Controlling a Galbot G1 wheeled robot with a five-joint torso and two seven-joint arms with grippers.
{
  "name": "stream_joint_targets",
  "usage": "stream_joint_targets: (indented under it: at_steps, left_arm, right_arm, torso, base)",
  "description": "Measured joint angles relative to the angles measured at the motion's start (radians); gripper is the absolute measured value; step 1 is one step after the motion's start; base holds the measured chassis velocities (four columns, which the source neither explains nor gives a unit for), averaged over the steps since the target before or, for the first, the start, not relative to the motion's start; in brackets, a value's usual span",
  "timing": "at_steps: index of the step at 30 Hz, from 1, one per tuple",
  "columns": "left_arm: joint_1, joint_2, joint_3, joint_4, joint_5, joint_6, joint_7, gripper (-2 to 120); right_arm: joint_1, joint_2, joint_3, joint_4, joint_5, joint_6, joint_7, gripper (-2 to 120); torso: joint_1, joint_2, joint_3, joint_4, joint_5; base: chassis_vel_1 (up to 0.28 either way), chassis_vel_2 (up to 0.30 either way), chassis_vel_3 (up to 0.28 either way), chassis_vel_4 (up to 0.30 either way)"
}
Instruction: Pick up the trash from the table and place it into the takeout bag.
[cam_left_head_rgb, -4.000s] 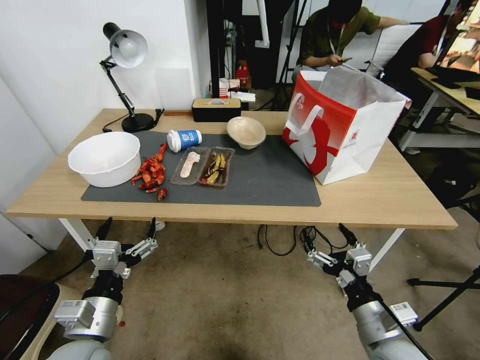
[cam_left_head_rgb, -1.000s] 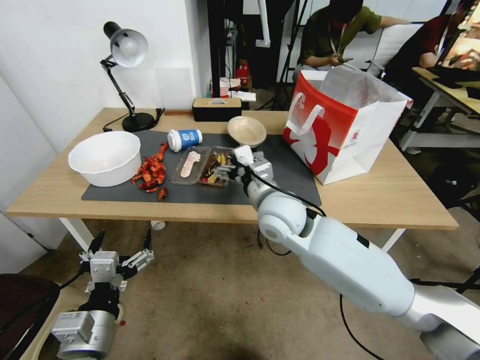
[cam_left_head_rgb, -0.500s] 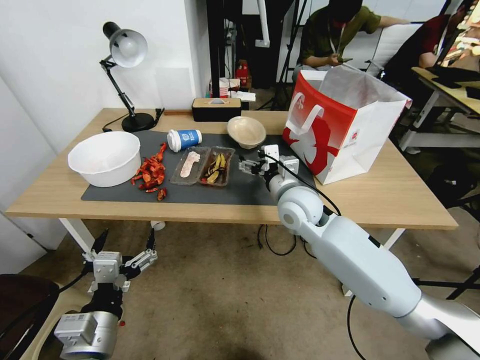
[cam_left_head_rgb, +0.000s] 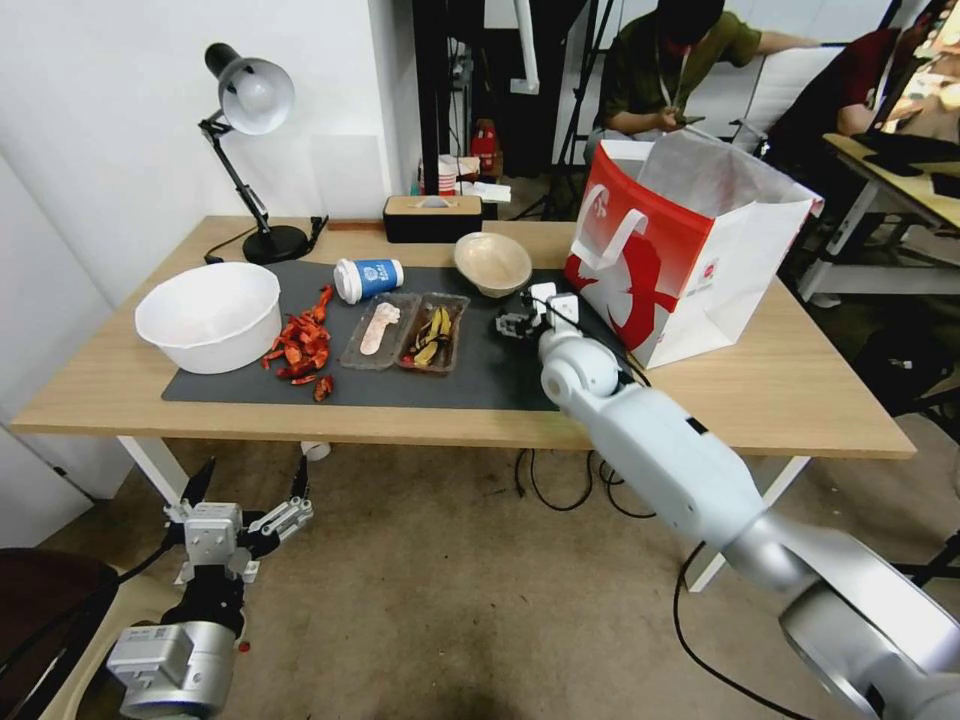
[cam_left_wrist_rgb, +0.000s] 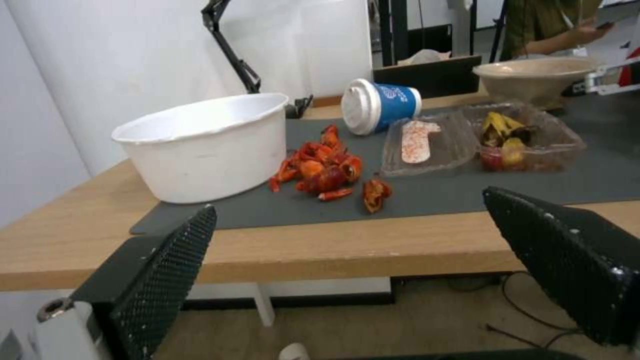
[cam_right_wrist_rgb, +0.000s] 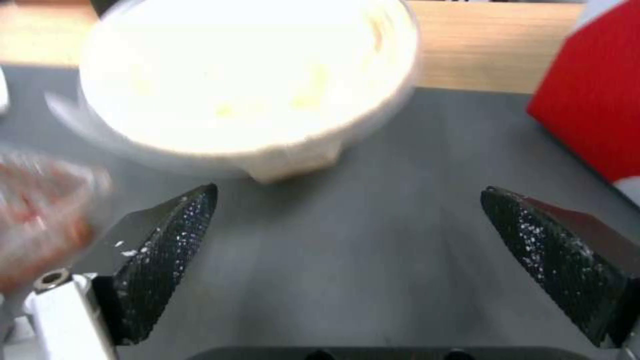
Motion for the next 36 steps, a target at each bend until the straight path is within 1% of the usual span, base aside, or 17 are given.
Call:
stream_joint_targets:
  at_steps: [12, 21, 29, 31, 36]
  left_arm:
    - [-0.015, 0.009, -0.005, 0.008, -0.018, 0.005, -0.002, 100]
    - [-0.017, 0.022, -0.009, 0.011, -0.028, 0.008, -0.003, 100]
    - [-0.018, 0.024, -0.011, 0.013, -0.031, 0.011, -0.004, 100]
    - [-0.02, 0.024, -0.011, 0.015, -0.031, 0.012, -0.005, 100]
    - [-0.022, 0.023, -0.01, 0.021, -0.03, 0.013, -0.005, 100]
  right_arm:
    - [0.025, 0.033, -0.011, -0.009, 0.03, 0.001, -0.02, 100]
    - [0.047, 0.052, -0.006, -0.037, 0.05, 0.002, -0.068, 100]
    - [0.08, 0.068, 0.012, -0.086, 0.102, 0.0, -0.121, 100]
    - [0.097, 0.069, 0.019, -0.109, 0.12, -0.001, -0.148, 100]
    - [0.12, 0.084, 0.042, -0.17, 0.114, -0.002, -0.142, 100]
  torso:
    - [0.0, 0.0, 0.0, -0.0002, 0.0001]
    - [0.0, 0.0, 0.0, -0.0002, 0.0001]
    - [0.0, 0.0, 0.0, -0.0001, 0.0001]
    - [0.0, 0.0, 0.0, -0.0001, 0.0001]
    - [0.0, 0.0, 0.0, -0.0001, 0.0001]
  base:
    - [0.0, 0.0, 0.0, 0.0]
    - [0.0, 0.0, 0.0, 0.0]
    - [0.0, 0.0, 0.0, 0.0]
    - [0.0, 0.0, 0.0, 0.0]
    - [0.0, 0.0, 0.0, 0.0]
